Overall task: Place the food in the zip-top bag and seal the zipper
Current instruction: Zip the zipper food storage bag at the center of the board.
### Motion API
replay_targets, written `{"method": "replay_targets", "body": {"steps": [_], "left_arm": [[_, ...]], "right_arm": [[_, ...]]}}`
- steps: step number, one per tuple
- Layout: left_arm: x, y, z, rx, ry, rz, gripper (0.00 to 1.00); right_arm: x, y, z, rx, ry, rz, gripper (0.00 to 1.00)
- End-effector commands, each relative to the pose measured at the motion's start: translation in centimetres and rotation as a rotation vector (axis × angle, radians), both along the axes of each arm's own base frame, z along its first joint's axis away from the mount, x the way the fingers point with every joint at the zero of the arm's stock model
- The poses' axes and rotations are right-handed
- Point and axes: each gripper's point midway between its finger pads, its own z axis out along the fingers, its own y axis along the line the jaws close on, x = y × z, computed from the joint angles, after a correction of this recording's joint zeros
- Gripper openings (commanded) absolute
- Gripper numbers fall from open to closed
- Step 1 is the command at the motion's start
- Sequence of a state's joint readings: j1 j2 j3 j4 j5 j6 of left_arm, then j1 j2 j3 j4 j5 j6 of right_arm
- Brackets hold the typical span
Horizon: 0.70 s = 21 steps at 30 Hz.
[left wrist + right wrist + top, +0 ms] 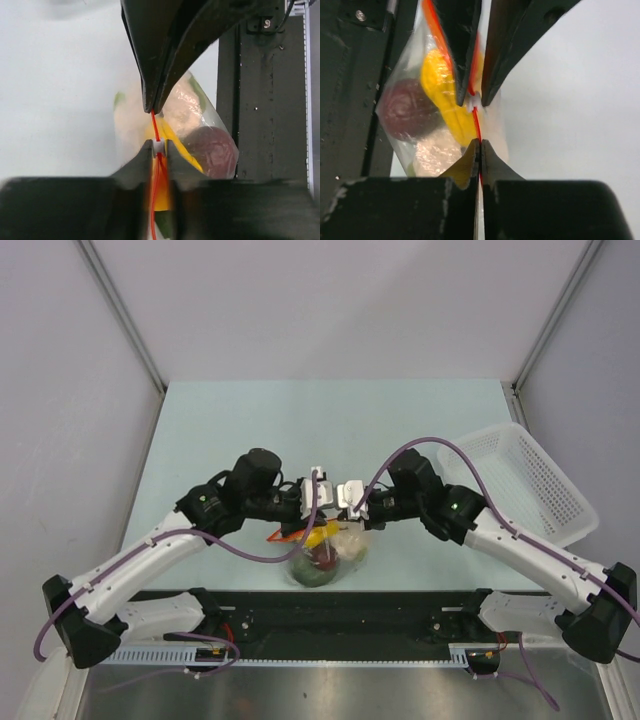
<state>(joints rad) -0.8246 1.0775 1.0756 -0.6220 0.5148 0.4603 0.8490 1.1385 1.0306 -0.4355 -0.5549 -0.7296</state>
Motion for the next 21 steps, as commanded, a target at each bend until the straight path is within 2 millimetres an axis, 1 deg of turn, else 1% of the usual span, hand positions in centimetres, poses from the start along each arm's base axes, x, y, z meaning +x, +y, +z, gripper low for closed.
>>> {"method": "replay_targets", "body": {"steps": [1, 2, 3, 4, 5, 6, 8, 10, 13, 14, 16, 20, 21], "left_arm": [[1.1, 0.1, 5.8, -0.167, -0.042, 0.089, 0.35], [1.3, 0.8, 6.6, -0.190, -0.039, 0.123, 0.44], [1.7, 1.4, 6.7, -0.195, -0.023, 0.162, 0.54], [2.4, 2.3, 7.0, -0.198, -0.032, 0.203, 0.57], [2.6, 2.8, 7.2, -0.197, -0.043, 0.224, 0.64], [2.7, 3.4, 6.9, -0.178, -0.042, 0.240, 0.66], [2.5, 3.9, 6.3, -0.157, -0.028, 0.243, 0.67], [2.2, 4.4, 4.8, -0.118, -0.004, 0.249, 0.68], [2.8, 4.8, 4.3, -0.112, -0.012, 0.295, 0.68], [3.0, 5.0, 3.8, -0.105, -0.007, 0.310, 0.68], [3.4, 4.9, 3.1, -0.086, 0.010, 0.313, 0.68], [3.3, 4.9, 1.4, -0.045, 0.044, 0.305, 0.67], [3.3, 4.8, 1.4, -0.046, 0.041, 0.295, 0.67]], "right_arm": [[0.8, 0.0, 0.7, -0.010, -0.056, -0.027, 0.00], [0.7, 0.0, 0.9, -0.003, -0.059, -0.029, 0.00], [0.7, 0.0, 1.3, 0.008, -0.063, -0.029, 0.00], [0.6, 0.1, 1.6, 0.020, -0.071, -0.024, 0.00], [0.6, 0.1, 1.9, 0.028, -0.078, -0.022, 0.00], [0.6, 0.2, 2.0, 0.034, -0.082, -0.021, 0.00], [0.6, 0.3, 2.3, 0.043, -0.092, -0.013, 0.00], [0.4, 0.1, 2.5, 0.046, -0.101, -0.003, 0.00], [0.3, 0.2, 2.7, 0.053, -0.113, 0.012, 0.00], [0.3, 0.2, 2.8, 0.055, -0.114, 0.013, 0.00], [0.2, 0.2, 3.0, 0.061, -0.122, 0.023, 0.00], [0.0, 0.2, 3.1, 0.062, -0.132, 0.035, 0.00], [0.0, 0.2, 3.2, 0.064, -0.135, 0.037, 0.00]]}}
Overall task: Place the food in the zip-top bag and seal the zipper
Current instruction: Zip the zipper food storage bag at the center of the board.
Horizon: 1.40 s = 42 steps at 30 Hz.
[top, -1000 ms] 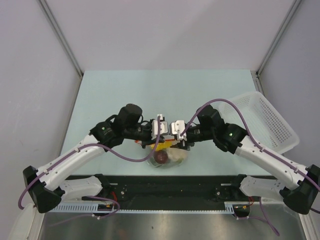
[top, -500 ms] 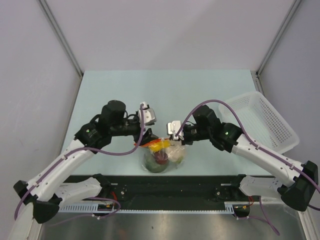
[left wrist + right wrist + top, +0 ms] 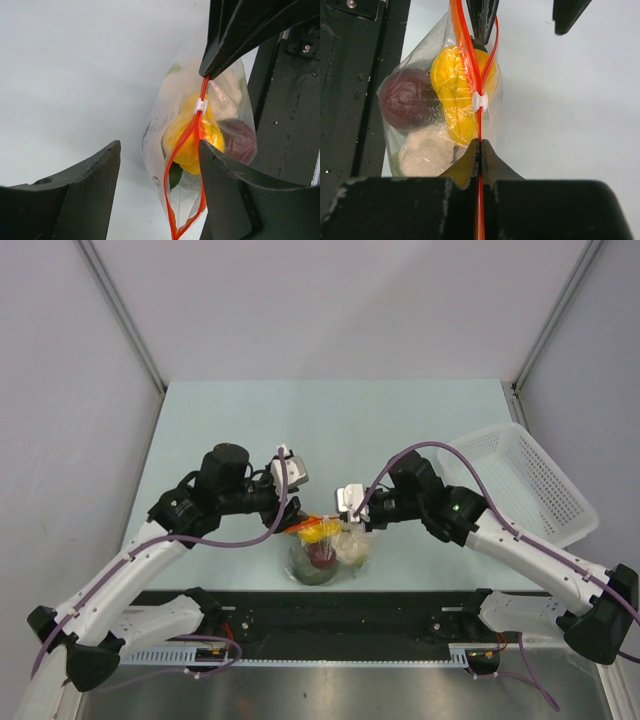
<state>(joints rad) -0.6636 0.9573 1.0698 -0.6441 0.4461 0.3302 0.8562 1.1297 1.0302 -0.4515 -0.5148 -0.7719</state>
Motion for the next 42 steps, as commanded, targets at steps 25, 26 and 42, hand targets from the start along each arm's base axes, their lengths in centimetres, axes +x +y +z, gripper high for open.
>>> {"method": "replay_targets", "body": {"steps": [25, 26, 42], "left_arm": [[-0.6, -1.1, -3.7, -0.007, 0.138, -0.091, 0.71], [-0.6, -1.6, -3.5, -0.027, 0.140, -0.102, 0.71], [-1.0, -4.0, -9.5, 0.028, 0.105, -0.057, 0.74]], "right_arm": [[-1.4, 0.8, 3.3, 0.107, -0.093, 0.106, 0.00], [-1.5, 0.9, 3.4, 0.110, -0.092, 0.107, 0.00], [-2.8, 1.5, 2.7, 0.095, -0.037, 0.132, 0.00]]}}
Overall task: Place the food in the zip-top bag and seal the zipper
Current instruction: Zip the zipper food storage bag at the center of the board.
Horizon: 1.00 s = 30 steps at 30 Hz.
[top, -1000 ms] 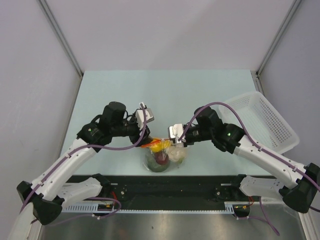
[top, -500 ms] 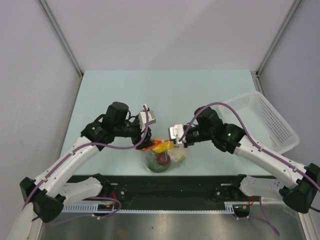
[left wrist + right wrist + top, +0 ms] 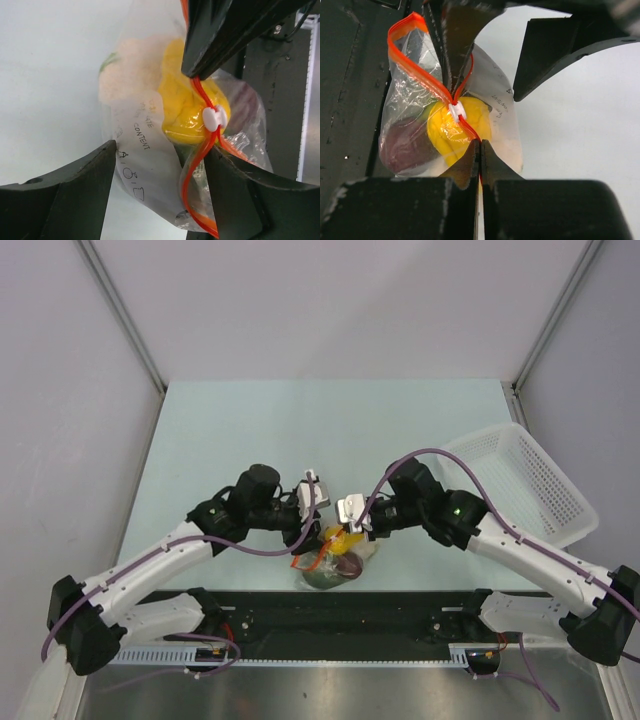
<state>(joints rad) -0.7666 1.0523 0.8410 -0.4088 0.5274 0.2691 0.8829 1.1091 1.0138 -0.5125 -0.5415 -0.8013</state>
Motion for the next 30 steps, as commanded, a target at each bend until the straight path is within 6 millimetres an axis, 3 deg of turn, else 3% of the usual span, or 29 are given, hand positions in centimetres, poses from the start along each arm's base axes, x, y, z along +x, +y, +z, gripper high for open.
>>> {"method": "replay_targets", "body": {"steps": [1, 5, 8, 12, 16, 22, 30], "left_arm": [[1.5, 0.3, -1.9, 0.032, -0.055, 0.093, 0.77], [1.2, 0.8, -0.7, 0.029, -0.088, 0.086, 0.77], [1.1, 1.8, 2.2, -0.016, -0.126, 0.073, 0.74], [0.1, 3.5, 6.8, -0.056, -0.114, 0.036, 0.60], [-0.9, 4.0, 9.9, -0.077, -0.162, -0.015, 0.54], [-1.3, 2.9, 10.7, -0.091, -0.141, -0.068, 0.52], [-2.9, -1.1, 8.0, -0.031, -0.133, -0.215, 0.49]], "right_arm": [[-0.8, 1.9, 3.7, 0.132, -0.049, 0.065, 0.00], [-0.7, 1.3, 3.4, 0.115, -0.032, 0.039, 0.00], [-0.3, 0.6, 3.8, 0.122, -0.028, 0.009, 0.00], [-0.1, 0.1, 4.8, 0.147, -0.036, -0.027, 0.00], [0.1, 0.1, 5.6, 0.177, -0.031, -0.059, 0.00], [0.3, 0.2, 5.9, 0.192, -0.016, -0.085, 0.00], [0.2, 0.3, 6.2, 0.203, -0.006, -0.099, 0.00]]}}
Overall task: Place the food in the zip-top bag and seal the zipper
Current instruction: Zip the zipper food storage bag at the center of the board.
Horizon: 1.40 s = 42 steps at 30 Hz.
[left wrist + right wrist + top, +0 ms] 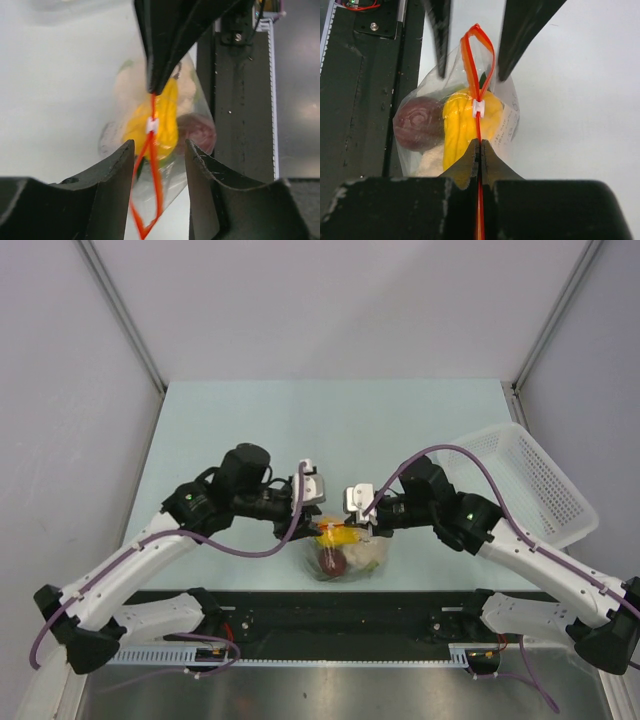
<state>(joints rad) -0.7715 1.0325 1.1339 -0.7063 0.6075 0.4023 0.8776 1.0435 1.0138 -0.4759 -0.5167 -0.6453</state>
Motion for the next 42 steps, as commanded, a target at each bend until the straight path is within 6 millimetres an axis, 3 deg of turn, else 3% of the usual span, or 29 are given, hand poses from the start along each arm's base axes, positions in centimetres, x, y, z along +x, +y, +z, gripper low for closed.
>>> {"method": "replay_targets", "body": {"steps": [1, 6, 17, 19, 24, 25, 26, 27, 31, 35, 42], "left_arm": [[-0.6, -2.0, -0.3, 0.008, -0.042, -0.065, 0.49], [0.3, -2.9, -1.2, 0.018, -0.049, -0.038, 0.43], [1.2, -3.1, -3.5, 0.057, -0.060, -0.016, 0.47], [1.1, -3.2, -3.7, 0.058, -0.060, -0.028, 0.38], [0.7, -3.0, -3.4, 0.045, -0.066, -0.041, 0.05], [0.7, -3.0, -3.3, 0.040, -0.070, -0.039, 0.01], [0.8, -3.0, -3.3, 0.038, -0.073, -0.036, 0.00], [0.7, -2.9, -3.1, 0.032, -0.077, -0.038, 0.00], [0.7, -3.0, -2.8, 0.018, -0.087, -0.041, 0.00], [0.5, -3.0, -2.6, 0.012, -0.091, -0.047, 0.00], [0.2, -2.8, -2.7, 0.010, -0.099, -0.065, 0.00]], "right_arm": [[0.2, 0.9, 3.8, 0.116, -0.074, -0.007, 0.00], [0.1, 0.7, 4.0, 0.117, -0.084, -0.008, 0.00], [-0.3, 0.7, 3.7, 0.103, -0.095, 0.013, 0.00], [-0.3, 0.7, 3.7, 0.101, -0.098, 0.018, 0.00], [-0.4, 0.5, 2.7, 0.067, -0.082, 0.025, 0.00], [-0.4, 0.4, 2.4, 0.056, -0.074, 0.022, 0.07], [-0.4, 0.4, 2.0, 0.042, -0.065, 0.021, 0.21], [-0.5, 0.3, 1.6, 0.027, -0.054, 0.018, 0.28], [-0.2, 0.0, 0.3, -0.022, -0.041, 0.006, 0.43], [0.6, -0.2, -0.9, -0.067, -0.030, -0.014, 0.38], [1.7, -0.8, -1.0, -0.068, -0.031, -0.053, 0.33]]}}
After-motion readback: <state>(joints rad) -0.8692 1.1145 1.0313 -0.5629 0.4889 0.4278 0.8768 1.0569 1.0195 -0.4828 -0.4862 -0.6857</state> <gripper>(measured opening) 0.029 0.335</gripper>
